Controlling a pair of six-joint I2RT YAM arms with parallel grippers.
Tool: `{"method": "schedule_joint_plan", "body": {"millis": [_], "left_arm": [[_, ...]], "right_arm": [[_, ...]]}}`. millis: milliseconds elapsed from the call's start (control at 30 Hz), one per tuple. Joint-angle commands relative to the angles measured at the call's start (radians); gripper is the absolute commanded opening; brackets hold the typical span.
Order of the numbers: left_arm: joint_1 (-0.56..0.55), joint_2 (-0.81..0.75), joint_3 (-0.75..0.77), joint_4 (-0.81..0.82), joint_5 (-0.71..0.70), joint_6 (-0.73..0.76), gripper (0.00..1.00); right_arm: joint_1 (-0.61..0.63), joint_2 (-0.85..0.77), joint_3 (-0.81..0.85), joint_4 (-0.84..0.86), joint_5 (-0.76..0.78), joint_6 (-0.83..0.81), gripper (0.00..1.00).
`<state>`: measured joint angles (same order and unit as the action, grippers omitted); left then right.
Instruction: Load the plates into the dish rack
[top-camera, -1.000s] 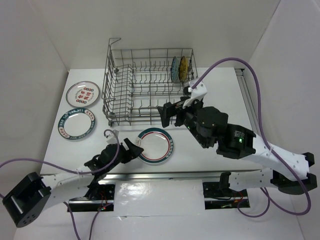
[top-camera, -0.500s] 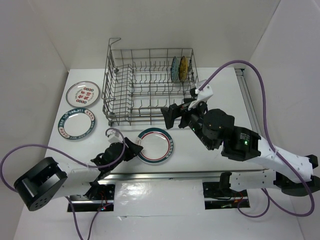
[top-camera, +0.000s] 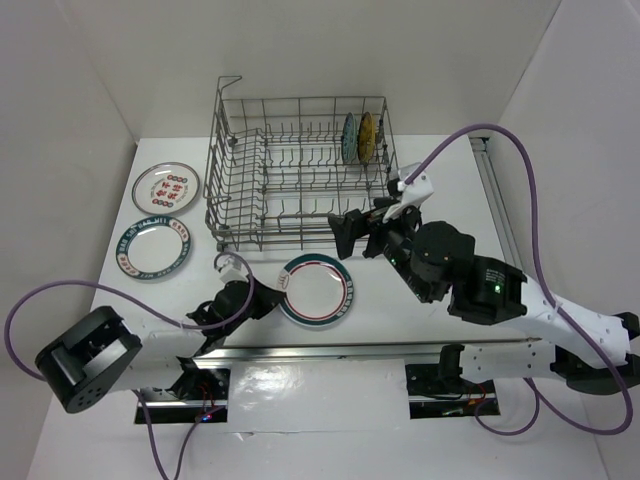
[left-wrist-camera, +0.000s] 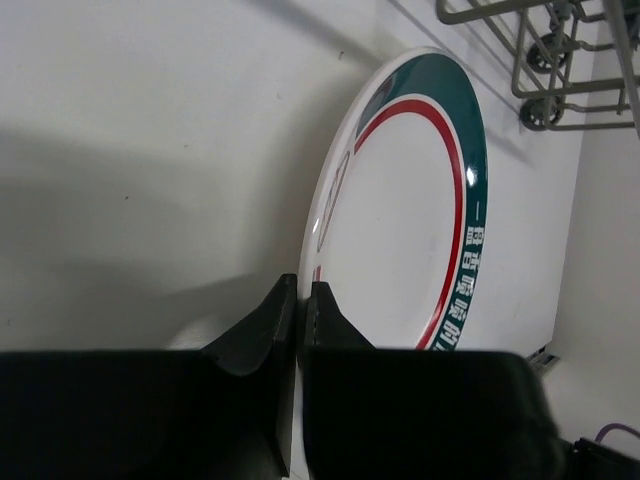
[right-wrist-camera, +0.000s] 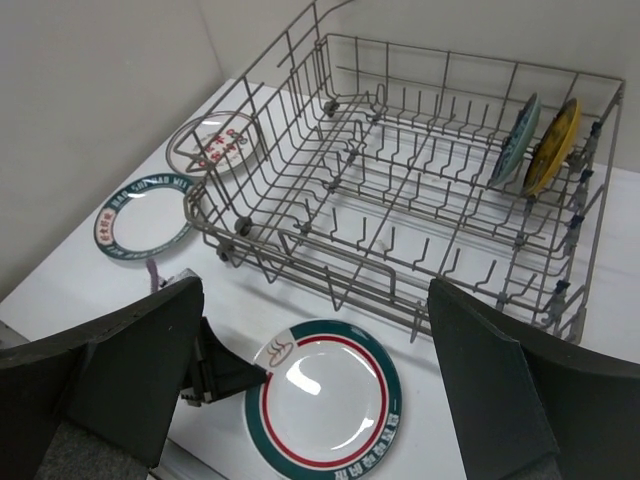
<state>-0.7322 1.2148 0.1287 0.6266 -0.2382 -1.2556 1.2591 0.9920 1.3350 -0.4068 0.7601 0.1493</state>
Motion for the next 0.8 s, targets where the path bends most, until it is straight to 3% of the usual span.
{"method": "schedule_joint_plan", "body": {"millis": [0, 100, 233, 333, 467, 500, 600, 700, 767], "left_arm": [[-0.004, -0.047, 0.000, -0.070, 0.029, 0.152, 0.00], [-0.032, -0.229, 0.012, -0.071, 0.105, 0.249, 0.00], [-0.070, -0.533, 0.135, -0.398, 0.105, 0.367, 0.00], [-0.070, -0.680, 0.277, -0.574, 0.105, 0.456, 0.00], [-0.070, -0.770, 0.445, -0.793, 0.096, 0.522, 0.00], [-0.070, -0.787, 0.466, -0.820, 0.096, 0.522, 0.00], [-0.070, -0.820, 0.538, -0.896, 0.096, 0.561, 0.00], [-0.070, -0.821, 0.583, -0.933, 0.096, 0.584, 0.00], [-0.070, -0.811, 0.594, -0.946, 0.096, 0.584, 0.00]], "right_arm": [[0.008, 0.011, -0.010, -0.032, 0.061, 0.010, 1.00], [-0.030, 0.011, -0.042, -0.043, 0.013, -0.002, 1.00], [-0.202, -0.013, -0.248, 0.044, -0.129, -0.042, 1.00], [-0.334, 0.028, -0.287, 0.057, -0.261, -0.016, 1.00], [-0.597, -0.018, -0.337, 0.160, -0.670, 0.039, 1.00], [-0.715, -0.041, -0.365, 0.192, -0.899, 0.050, 1.00], [-0.881, -0.098, -0.459, 0.313, -1.234, 0.104, 1.00], [-0.929, -0.136, -0.496, 0.376, -1.357, 0.147, 1.00], [-0.929, -0.183, -0.505, 0.399, -1.346, 0.168, 1.00]]}}
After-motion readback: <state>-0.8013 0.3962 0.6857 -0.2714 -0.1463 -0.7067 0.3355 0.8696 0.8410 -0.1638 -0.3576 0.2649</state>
